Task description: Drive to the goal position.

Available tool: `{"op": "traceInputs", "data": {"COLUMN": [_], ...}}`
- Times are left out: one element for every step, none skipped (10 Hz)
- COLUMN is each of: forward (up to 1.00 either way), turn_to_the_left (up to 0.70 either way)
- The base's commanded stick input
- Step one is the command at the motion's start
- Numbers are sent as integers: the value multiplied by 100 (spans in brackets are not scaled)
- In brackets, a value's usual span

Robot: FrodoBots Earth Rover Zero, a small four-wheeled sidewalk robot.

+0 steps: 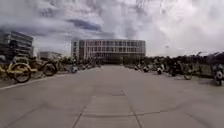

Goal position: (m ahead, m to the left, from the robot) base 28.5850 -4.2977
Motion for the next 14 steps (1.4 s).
{"op": "traceInputs", "data": {"forward": [100, 100, 100, 100, 100, 100, 100, 100, 100, 100, 100, 100, 100, 100], "turn_to_the_left": [0, 0, 0, -6, -25, -40, -40, -40, -40, -40, -23, 0, 0, 0]}}
